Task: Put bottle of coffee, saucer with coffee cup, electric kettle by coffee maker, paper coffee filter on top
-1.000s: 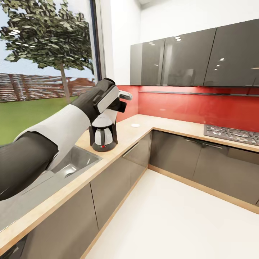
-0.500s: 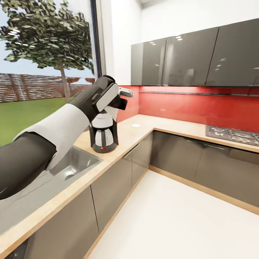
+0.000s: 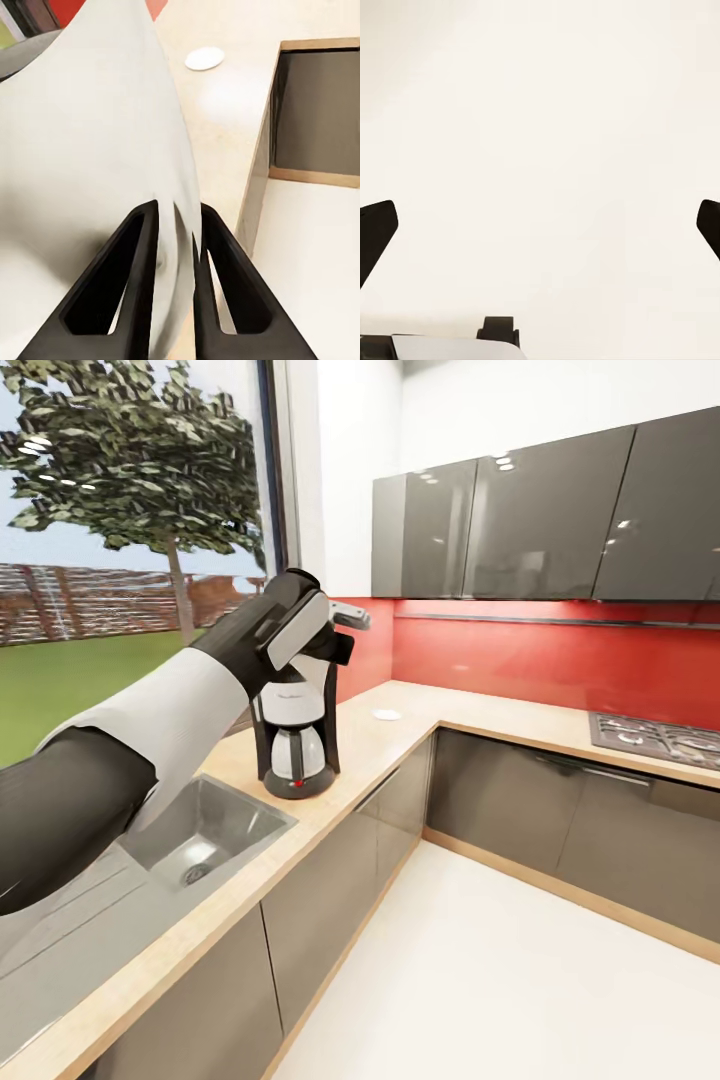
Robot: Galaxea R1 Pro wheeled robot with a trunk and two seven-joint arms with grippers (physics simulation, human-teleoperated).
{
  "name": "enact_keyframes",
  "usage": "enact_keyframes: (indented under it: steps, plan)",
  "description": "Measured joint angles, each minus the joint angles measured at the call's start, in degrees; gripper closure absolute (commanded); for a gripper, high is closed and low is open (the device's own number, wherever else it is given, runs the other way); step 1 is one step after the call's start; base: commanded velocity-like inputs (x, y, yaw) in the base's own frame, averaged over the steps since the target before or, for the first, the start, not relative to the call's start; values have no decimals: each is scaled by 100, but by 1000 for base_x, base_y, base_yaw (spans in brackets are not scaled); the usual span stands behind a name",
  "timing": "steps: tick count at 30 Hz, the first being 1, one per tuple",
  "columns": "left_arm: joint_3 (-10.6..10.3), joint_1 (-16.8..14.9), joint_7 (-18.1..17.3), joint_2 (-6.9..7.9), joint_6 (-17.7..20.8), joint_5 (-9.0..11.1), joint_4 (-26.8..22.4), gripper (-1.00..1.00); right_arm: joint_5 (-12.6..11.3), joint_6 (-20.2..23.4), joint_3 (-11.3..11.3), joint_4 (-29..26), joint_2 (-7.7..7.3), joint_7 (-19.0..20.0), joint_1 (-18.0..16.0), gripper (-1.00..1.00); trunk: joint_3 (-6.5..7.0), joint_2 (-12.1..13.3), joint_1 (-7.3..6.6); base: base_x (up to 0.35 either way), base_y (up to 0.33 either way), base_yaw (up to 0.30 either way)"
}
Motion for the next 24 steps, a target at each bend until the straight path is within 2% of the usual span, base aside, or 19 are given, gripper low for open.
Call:
enact_keyframes:
  steps: [9, 24]
  plan:
    - [18, 0, -2, 0, -1, 3, -382, 100, 0, 0, 0, 0, -6, 0, 0, -100, 0, -1, 0, 5, 3, 0]
    - [37, 1, -3, 14, -7, 0, -382, 100, 0, 0, 0, -1, -6, 0, 0, -100, 0, 0, -1, 115, -98, 0]
